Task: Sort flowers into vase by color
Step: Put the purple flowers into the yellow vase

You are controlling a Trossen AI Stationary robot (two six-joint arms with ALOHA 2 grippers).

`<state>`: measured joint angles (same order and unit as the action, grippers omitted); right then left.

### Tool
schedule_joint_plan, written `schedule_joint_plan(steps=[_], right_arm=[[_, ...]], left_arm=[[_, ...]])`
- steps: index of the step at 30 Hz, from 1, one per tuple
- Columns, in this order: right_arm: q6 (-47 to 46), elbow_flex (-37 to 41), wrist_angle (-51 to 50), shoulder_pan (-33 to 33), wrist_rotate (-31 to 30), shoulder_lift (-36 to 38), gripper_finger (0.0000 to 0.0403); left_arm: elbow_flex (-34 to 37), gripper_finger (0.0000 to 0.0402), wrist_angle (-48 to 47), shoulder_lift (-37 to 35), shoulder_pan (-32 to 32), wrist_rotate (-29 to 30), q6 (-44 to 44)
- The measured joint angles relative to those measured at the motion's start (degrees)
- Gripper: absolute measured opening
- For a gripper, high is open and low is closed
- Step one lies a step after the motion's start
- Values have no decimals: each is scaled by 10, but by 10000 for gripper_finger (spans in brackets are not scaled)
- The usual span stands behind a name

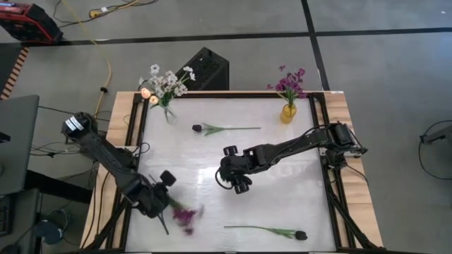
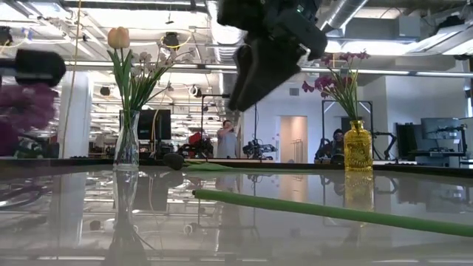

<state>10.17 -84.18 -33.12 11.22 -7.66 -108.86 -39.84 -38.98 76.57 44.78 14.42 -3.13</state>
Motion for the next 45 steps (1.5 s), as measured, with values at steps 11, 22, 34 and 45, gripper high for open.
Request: schedule_joint_plan(steps=[11, 22, 34, 45], right_arm=[[-120, 4, -130, -5, -2, 4, 256], [-115, 142, 71, -14, -84, 63, 232], [-10, 246, 585, -27, 30, 82, 209], [-70, 227, 763, -53, 111, 26, 237]], left_arm=[[0, 3, 101, -154, -18, 124, -70], [104, 2, 415, -229, -18, 193, -5], [205, 2, 765, -231, -72, 286, 124], [206, 2, 774, -230, -147, 214, 102]])
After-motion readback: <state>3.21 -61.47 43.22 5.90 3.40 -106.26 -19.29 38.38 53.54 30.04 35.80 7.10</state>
